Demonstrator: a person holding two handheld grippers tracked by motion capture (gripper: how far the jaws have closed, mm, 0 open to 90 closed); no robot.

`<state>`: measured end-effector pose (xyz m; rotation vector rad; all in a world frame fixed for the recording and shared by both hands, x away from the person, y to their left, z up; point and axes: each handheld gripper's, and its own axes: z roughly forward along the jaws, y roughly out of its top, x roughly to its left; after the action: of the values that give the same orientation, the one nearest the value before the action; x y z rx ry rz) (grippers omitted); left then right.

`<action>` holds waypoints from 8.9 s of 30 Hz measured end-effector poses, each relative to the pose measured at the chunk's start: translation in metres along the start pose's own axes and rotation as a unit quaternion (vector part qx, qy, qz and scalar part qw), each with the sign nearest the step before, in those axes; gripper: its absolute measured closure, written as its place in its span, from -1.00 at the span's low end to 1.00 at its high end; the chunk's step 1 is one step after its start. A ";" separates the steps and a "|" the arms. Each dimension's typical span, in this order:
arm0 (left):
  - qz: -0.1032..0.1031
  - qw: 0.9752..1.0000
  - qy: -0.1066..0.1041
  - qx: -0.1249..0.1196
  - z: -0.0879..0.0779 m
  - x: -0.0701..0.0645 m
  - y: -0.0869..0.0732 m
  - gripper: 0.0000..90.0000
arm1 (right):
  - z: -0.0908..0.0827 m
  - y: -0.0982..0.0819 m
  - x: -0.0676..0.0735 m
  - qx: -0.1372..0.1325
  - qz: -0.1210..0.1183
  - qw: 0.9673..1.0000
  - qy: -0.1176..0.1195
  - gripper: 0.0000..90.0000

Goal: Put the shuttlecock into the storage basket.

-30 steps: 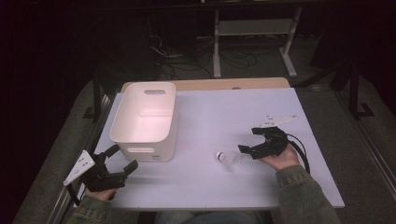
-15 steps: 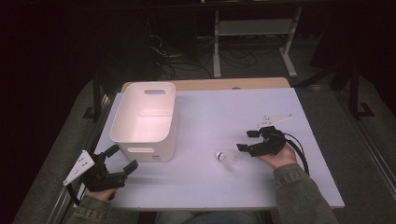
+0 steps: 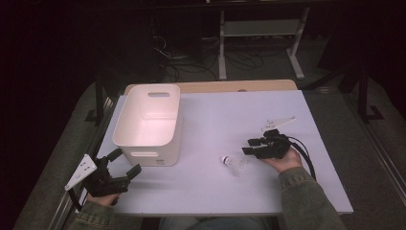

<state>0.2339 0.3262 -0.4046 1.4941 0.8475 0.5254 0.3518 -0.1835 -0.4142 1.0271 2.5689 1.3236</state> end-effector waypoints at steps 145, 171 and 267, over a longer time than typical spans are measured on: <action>-0.005 1.000 -0.007 -0.002 -0.002 0.001 0.001 -1.00 | 0.103 0.024 0.080 0.120 -0.028 0.974 0.189 0.97; -0.014 1.000 -0.008 -0.009 -0.001 0.000 0.000 -1.00 | 0.131 0.047 0.083 0.098 -0.035 0.978 0.181 0.97; -0.017 1.000 -0.009 -0.012 -0.001 0.000 0.001 -1.00 | 0.106 0.104 0.026 0.074 -0.055 0.988 0.125 -1.00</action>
<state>0.2332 0.3273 -0.4038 1.4589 0.8489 0.4948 0.4241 -0.0523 -0.3969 0.7682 2.8985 1.3279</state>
